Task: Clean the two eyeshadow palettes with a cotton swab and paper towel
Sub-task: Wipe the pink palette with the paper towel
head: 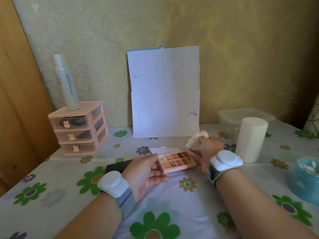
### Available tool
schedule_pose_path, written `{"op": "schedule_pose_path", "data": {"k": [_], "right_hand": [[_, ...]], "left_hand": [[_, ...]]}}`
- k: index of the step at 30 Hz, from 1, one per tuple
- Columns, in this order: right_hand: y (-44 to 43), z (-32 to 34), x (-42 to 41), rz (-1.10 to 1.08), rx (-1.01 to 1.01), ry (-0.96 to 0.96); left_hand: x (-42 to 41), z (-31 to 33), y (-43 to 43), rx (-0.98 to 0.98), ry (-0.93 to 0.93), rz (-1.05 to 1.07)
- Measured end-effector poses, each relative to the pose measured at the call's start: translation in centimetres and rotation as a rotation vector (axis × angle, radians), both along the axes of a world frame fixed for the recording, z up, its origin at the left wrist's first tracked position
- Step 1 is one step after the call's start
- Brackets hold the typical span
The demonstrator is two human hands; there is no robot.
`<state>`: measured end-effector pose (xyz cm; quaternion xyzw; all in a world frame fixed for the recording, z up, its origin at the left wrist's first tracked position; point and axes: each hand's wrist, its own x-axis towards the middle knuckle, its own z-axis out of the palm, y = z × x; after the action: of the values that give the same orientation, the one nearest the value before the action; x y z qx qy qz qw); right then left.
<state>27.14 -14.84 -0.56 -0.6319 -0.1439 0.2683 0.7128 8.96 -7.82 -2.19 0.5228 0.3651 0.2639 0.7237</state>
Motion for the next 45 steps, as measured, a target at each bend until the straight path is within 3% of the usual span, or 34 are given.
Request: {"op": "schedule_pose_path", "data": {"k": [5, 12, 15, 20, 25, 27, 38, 45], "right_hand": [[0.1, 0.5, -1.5, 0.057, 0.053, 0.091], [0.3, 0.7, -1.8, 0.070, 0.018, 0.013], [0.6, 0.1, -1.4, -0.031, -0.043, -0.238], [0.6, 0.1, -1.8, -0.088, 0.068, -0.374], [1.1, -0.7, -3.7, -0.130, 0.024, -1.018], [1.5, -1.1, -4.4, -0.103, 0.021, -1.158], [2.5, -1.7, -5.3, 0.036, -0.155, -1.582], [2.5, -1.3, -4.9, 0.027, -0.171, -1.568]], "left_hand": [[-0.3, 0.6, -0.1, -0.179, -0.139, 0.033], [-0.7, 0.4, 0.4, -0.161, -0.155, 0.011], [-0.9, 0.4, 0.3, -0.160, -0.195, -0.003], [-1.2, 0.4, 0.5, -0.079, -0.234, -0.001], [-1.1, 0.3, 0.6, -0.068, -0.260, -0.024], [-1.1, 0.2, 0.7, -0.055, -0.264, -0.027], [-1.0, -0.5, 1.3, -0.060, -0.326, -0.066], [-1.0, -0.8, 1.5, -0.029, -0.321, -0.077]]}}
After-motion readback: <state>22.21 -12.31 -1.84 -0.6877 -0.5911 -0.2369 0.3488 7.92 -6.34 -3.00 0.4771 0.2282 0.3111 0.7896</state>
